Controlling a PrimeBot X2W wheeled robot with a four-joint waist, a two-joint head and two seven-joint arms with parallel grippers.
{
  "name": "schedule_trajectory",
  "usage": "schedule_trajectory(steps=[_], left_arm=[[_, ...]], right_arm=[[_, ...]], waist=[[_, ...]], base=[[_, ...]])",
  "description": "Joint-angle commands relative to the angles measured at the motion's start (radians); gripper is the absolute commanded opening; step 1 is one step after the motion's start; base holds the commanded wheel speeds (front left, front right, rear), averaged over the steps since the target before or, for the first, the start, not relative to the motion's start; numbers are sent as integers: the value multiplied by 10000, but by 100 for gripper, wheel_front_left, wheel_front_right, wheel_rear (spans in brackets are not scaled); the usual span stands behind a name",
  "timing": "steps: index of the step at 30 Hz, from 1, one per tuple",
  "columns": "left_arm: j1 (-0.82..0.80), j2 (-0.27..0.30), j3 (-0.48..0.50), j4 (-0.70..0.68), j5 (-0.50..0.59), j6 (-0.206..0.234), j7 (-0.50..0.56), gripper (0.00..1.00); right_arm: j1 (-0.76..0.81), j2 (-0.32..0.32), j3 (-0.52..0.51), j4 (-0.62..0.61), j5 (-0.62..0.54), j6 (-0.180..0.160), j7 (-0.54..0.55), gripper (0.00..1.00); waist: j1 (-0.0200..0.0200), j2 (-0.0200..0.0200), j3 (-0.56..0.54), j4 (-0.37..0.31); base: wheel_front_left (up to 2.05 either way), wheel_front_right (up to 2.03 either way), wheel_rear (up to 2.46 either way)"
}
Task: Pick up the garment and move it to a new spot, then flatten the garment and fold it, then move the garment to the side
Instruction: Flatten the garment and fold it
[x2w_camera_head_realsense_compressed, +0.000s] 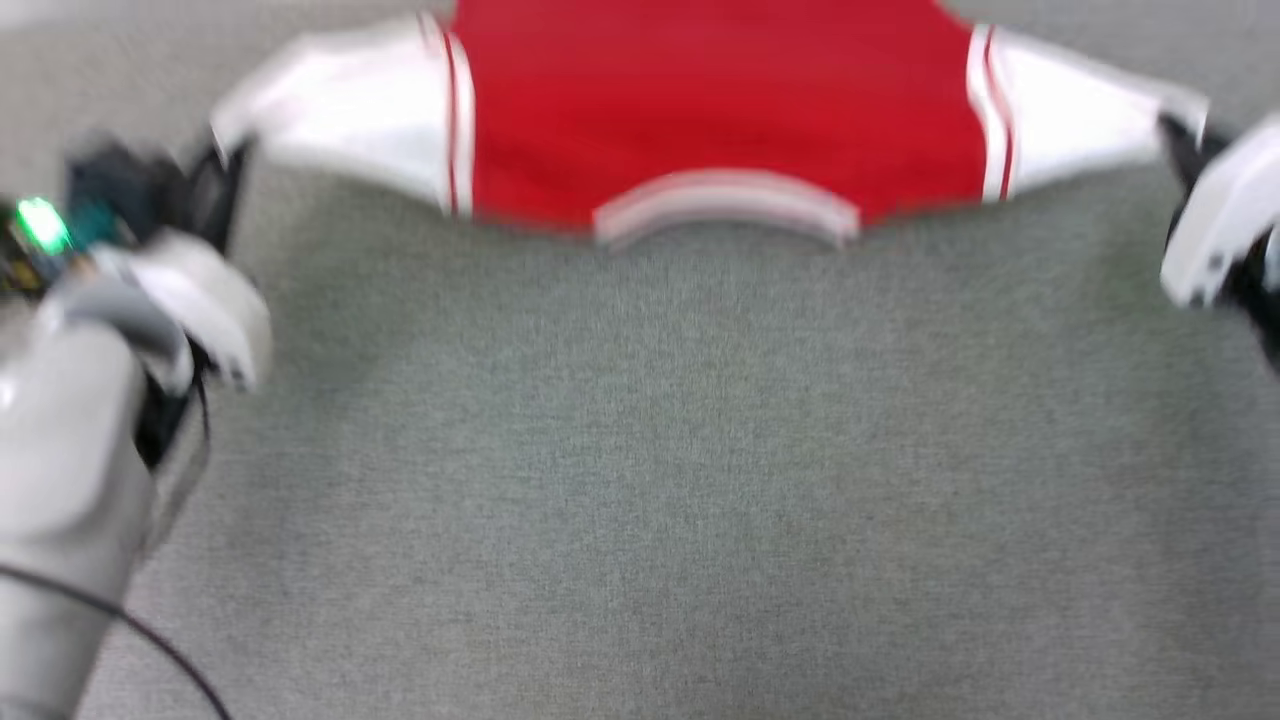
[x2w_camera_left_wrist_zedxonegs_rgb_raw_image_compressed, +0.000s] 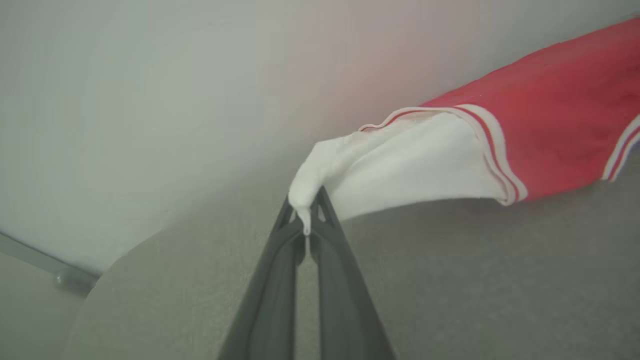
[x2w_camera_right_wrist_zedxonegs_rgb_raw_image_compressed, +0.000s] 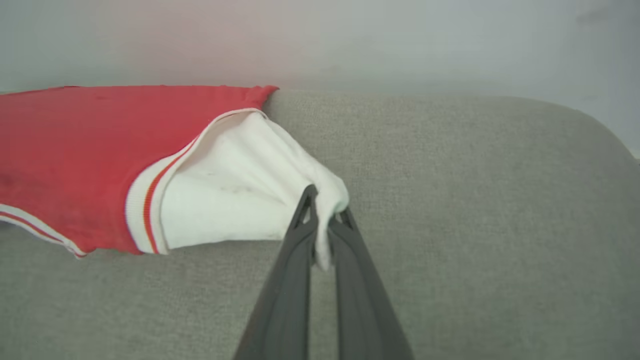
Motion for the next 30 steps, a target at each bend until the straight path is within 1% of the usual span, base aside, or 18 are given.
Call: schedule_trajectory(steps=[1,6,11,14,18,20,24,28,30], left_arm=[[650,143,-177,-92,-154,17,174,0],[2400,579,-449,-628,-571,20,937,0],[4140,1191,-448,-1688,-1041,229,1611,0],[5281,1546,-442,-2522,-1383,403,2079,0],[6873,1952,-419,-3689,-1979,758,2775,0],[7606,2169,-428,-4311,-2219,980,3059,0],[8887,2444,-476,-5405,-2690,1390,3610,0],[9624,2523,-521,-6129,-3000,1718,3938,0],[9799,2470,-566,-6336,-3055,1835,3998,0]], right_arm=[[663,-209,-41,-113,196,-14,100,0],[2297,-631,200,-521,661,-17,508,0],[3742,-1005,162,-1217,1248,-17,1235,0],[4629,-1229,129,-1857,1546,-17,1755,0],[5906,-1384,-286,-2612,1760,-17,2655,0],[6489,-1402,-538,-3060,1817,-17,3059,0],[7607,-1241,-1077,-3876,1953,-15,3841,0],[8519,-964,-1509,-4532,2142,-14,4339,0],[8812,-870,-1669,-4811,2057,-14,4460,0]], waist=[[1,0,-843,-35],[1,0,-1698,-75],[1,0,-2399,-172],[1,0,-2741,-247],[1,0,-3113,-380],[1,0,-3199,-444],[1,0,-3279,-512],[1,0,-3353,-478],[1,0,-3370,-484]], base=[[0,0,0],[0,0,0],[0,0,0],[0,0,0],[0,0,0],[0,0,0],[0,0,0],[0,0,0],[0,0,0]])
